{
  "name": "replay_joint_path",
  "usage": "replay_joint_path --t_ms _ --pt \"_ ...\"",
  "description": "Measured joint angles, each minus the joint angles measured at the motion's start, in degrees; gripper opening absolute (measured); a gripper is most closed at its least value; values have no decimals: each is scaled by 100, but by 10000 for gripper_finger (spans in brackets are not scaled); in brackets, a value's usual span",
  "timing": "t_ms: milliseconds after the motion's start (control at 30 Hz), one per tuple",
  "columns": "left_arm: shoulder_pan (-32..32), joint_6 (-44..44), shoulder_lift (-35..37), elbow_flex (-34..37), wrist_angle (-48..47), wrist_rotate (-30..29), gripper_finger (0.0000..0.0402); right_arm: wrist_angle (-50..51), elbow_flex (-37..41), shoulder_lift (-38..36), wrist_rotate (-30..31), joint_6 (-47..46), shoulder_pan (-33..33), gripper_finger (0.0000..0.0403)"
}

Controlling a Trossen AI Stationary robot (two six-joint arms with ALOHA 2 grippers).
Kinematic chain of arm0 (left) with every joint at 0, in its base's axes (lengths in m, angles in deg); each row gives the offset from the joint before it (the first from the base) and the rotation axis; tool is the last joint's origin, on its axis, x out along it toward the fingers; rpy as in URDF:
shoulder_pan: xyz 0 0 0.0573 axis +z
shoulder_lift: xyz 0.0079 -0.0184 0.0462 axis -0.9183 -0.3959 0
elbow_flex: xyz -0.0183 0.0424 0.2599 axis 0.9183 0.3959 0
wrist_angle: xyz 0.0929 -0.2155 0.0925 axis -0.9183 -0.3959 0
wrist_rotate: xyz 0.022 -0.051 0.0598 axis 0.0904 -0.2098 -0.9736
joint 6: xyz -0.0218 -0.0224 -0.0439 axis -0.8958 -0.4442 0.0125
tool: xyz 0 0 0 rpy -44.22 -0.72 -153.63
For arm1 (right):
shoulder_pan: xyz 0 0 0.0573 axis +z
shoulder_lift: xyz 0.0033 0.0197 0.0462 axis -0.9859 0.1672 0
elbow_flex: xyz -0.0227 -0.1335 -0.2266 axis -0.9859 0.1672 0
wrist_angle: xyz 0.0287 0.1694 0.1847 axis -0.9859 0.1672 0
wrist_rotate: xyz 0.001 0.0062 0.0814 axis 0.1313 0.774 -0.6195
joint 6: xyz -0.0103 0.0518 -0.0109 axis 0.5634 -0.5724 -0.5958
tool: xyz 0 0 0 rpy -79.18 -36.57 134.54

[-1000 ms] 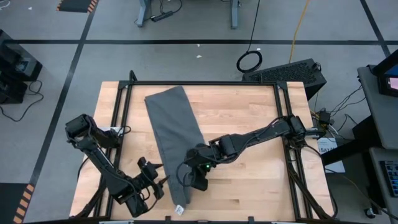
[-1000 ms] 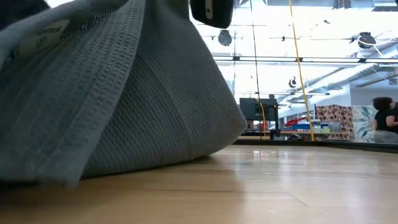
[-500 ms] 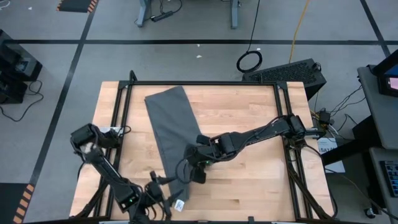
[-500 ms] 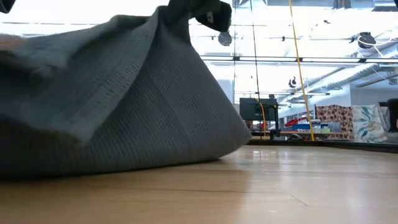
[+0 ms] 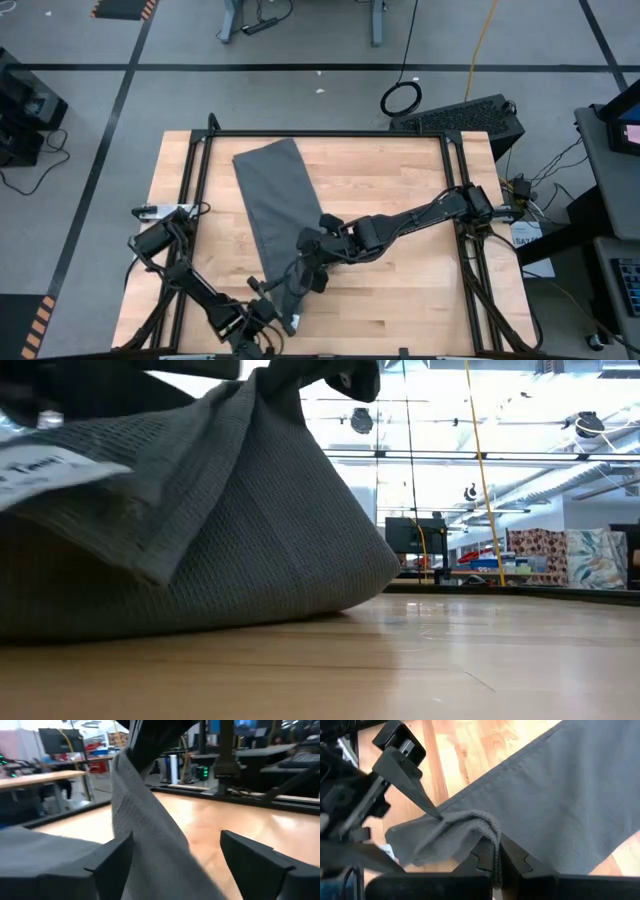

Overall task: Roll towel into tight, uniform cylinder
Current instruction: Roll the gray towel

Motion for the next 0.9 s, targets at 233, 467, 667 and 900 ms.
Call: replay_joint_path --t_ms 233,467,667,900 --pt "722 359 9 -197 12 -1 349 -72 0 0 56 -239 -8 0" --pt "932 354 9 -199 54 1 317 -3 0 0 52 -527 130 0" --pt "522 341 9 -199 134 6 214 369 0 0 21 -804 375 0" --pt "283 343 9 -199 114 6 66 468 0 0 10 -994 700 0"
